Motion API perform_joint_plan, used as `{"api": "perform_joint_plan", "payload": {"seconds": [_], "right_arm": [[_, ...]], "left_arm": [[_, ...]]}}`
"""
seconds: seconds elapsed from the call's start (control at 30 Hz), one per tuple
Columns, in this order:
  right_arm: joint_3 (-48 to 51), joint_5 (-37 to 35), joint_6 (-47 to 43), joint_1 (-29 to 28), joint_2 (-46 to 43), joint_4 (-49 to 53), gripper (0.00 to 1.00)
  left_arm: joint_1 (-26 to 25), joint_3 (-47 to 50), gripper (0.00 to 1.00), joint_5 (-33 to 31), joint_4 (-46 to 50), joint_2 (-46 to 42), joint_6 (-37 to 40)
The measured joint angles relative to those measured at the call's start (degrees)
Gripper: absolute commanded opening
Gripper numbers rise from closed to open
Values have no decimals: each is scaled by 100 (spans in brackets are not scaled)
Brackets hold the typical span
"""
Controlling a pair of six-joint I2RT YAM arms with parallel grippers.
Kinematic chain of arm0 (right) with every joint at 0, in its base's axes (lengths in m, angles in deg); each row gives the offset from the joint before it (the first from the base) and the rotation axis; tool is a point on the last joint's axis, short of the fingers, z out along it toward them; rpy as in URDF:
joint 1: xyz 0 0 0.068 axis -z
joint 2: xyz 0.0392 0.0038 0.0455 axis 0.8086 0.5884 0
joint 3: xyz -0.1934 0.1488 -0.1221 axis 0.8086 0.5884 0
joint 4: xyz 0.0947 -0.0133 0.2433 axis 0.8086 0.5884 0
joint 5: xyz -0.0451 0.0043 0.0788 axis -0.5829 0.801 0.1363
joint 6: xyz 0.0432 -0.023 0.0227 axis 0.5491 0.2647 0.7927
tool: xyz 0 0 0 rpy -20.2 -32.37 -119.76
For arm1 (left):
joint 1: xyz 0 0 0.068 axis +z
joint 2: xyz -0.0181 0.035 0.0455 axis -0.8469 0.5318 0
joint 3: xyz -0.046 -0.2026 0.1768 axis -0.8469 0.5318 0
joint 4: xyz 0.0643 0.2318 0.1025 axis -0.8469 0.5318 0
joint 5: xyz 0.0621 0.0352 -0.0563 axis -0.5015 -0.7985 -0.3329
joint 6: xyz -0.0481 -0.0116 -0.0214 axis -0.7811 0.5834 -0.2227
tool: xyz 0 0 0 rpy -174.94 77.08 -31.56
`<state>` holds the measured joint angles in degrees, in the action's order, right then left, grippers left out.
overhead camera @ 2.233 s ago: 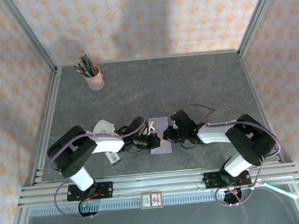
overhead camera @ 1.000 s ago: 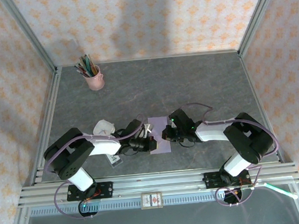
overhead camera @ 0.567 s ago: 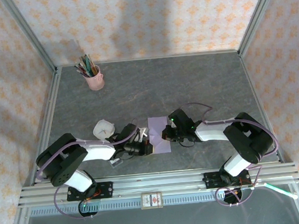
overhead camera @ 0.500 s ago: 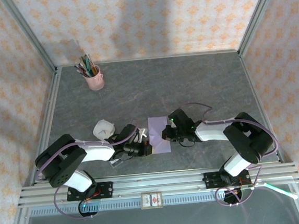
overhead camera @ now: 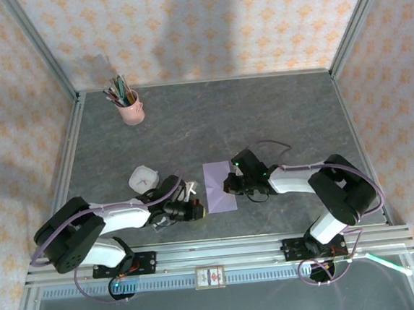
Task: Fold a paper plane with a square sheet of paper (pick it up from the middle)
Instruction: Fold the triangle at the bottom-center of the table.
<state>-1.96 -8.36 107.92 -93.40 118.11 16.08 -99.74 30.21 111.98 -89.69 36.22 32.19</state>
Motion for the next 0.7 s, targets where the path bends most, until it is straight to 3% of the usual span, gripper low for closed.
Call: {"api": "perform_joint_plan", "payload": {"seconds": [0.13, 0.27, 0.43, 0.7], "right_arm": [[-308, -2, -389, 0, 116, 341, 0], [-732, -92, -844, 28, 195, 885, 6], [-1097, -426, -1161, 50, -68, 1493, 19], [-1001, -1093, -708, -136, -601, 2168, 26]], "left_arm": [[2, -66, 3, 0, -4, -337, -63], [2, -343, 4, -4, -240, -232, -240], [2, -1021, 3, -181, -343, 431, -299], [118, -1504, 0, -337, -413, 1432, -225]]}}
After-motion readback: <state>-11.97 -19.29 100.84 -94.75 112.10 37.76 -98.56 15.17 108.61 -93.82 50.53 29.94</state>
